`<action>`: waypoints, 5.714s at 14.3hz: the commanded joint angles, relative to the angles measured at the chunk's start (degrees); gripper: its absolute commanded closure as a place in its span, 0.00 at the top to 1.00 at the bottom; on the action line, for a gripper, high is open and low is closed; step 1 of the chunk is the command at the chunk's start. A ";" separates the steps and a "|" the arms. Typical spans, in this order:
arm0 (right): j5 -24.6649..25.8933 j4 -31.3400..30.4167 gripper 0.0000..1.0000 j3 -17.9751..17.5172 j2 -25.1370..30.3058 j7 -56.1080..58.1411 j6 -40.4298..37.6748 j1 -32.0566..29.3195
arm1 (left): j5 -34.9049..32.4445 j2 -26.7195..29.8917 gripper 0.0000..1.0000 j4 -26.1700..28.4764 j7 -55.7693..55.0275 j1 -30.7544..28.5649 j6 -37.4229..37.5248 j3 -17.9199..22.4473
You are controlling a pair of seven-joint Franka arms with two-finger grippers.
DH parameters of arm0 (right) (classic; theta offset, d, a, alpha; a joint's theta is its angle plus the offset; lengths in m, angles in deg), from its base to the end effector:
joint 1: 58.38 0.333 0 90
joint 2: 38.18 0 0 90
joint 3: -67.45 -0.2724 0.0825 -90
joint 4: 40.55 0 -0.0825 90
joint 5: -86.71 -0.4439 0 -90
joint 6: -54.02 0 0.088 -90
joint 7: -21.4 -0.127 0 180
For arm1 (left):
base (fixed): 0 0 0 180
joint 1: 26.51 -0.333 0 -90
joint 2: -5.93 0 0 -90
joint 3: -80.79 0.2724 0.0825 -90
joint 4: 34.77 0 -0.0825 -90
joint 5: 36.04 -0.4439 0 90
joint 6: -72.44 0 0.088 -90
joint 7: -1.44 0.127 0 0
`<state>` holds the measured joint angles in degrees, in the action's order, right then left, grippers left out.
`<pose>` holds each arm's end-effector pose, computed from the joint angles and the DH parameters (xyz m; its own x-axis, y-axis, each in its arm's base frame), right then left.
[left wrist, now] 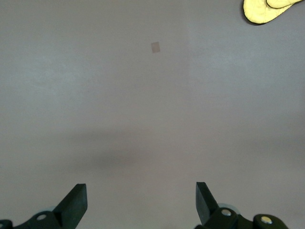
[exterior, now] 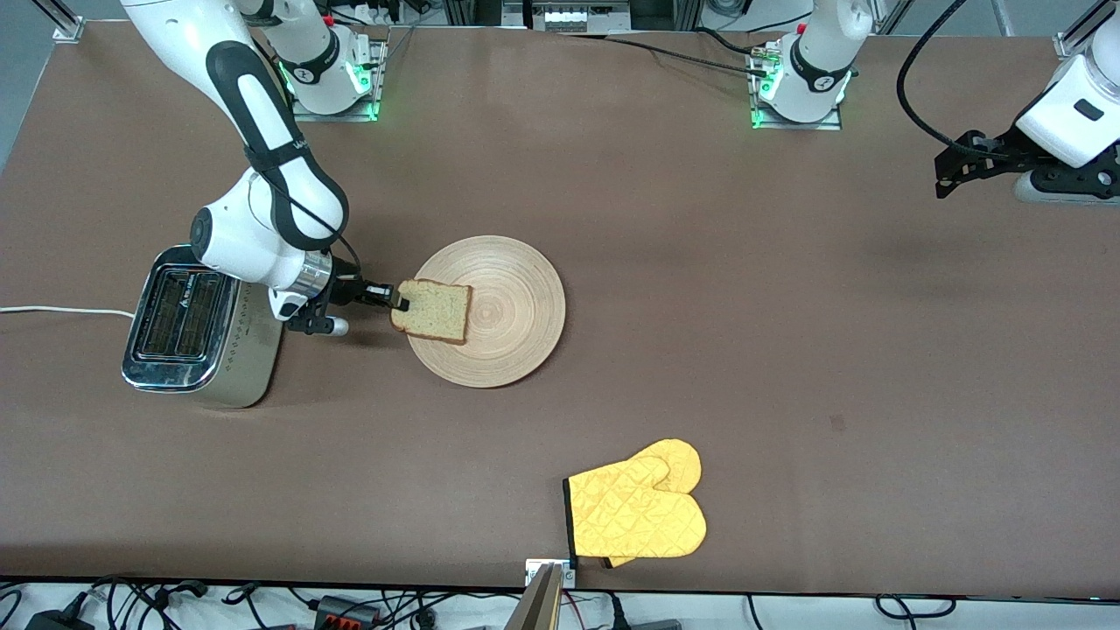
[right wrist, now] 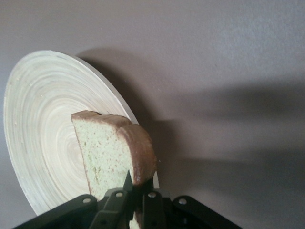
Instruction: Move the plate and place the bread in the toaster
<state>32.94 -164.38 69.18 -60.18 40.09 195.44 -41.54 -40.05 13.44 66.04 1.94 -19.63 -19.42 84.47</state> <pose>0.5558 0.1574 0.1027 0.9834 -0.1561 -0.0930 -0.1817 -0.8451 -0.5028 0.5786 -0.0222 0.5416 0.9974 -0.0675 -0.0260 -0.0690 -0.9957 -0.0612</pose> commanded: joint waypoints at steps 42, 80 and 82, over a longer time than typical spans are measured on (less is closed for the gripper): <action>72.85 60.02 0.00 10.93 -12.72 -12.62 -64.08 -2.97 | 0.41 -2.42 1.00 -4.30 -0.15 -0.11 3.26 -0.52; 46.91 61.69 1.00 10.92 -5.61 -11.31 -59.95 -10.52 | 0.32 -2.59 1.00 -4.83 -0.24 -0.02 3.53 -0.52; 49.37 61.78 1.00 10.67 -4.90 -11.40 -61.53 -9.99 | 0.32 -2.59 1.00 -4.83 -0.24 -0.02 3.53 -0.52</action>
<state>80.88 -103.02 80.10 -66.43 27.83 135.72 -51.75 -40.05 11.83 63.22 1.89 -19.74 -17.28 83.90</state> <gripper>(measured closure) 0.000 0.000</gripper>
